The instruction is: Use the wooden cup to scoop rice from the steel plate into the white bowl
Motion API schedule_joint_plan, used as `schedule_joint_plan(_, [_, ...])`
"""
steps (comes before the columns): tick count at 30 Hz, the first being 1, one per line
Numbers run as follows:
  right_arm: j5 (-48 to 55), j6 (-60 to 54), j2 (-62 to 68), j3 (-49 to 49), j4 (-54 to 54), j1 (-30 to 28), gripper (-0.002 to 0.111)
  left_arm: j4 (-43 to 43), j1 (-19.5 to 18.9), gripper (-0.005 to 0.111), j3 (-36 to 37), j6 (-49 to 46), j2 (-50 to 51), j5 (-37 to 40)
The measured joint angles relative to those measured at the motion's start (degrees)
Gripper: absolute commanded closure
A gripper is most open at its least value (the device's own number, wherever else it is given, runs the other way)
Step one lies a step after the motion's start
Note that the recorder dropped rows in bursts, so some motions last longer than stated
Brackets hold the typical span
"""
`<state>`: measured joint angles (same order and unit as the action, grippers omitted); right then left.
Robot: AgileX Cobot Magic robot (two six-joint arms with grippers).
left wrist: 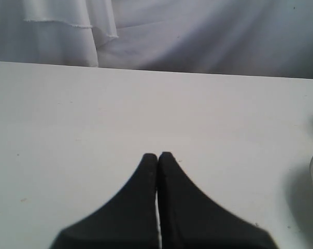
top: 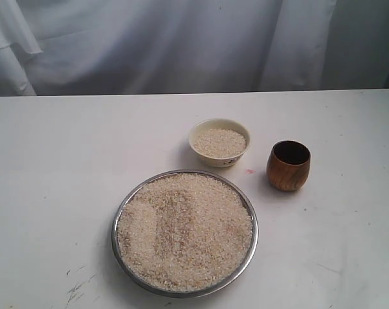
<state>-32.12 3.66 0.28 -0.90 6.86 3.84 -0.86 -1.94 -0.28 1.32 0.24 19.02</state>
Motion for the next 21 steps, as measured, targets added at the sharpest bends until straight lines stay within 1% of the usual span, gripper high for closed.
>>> schedule_joint_plan(9, [-2.50,-2.02,1.21,-10.94,0.22,0.00,0.108,0.00,0.00,0.107,0.00,0.00,0.00,0.00])
schedule_joint_plan(16, [-3.71,-3.25,12.05,-19.94,-0.04,0.00,0.108,0.00,0.00,0.107,0.00,0.00,0.00,0.00])
schedule_joint_plan(21, [-7.06,-3.06,22.88,-25.29,-4.04,0.00,0.108,0.00,0.00,0.107,0.00,0.00,0.00,0.00])
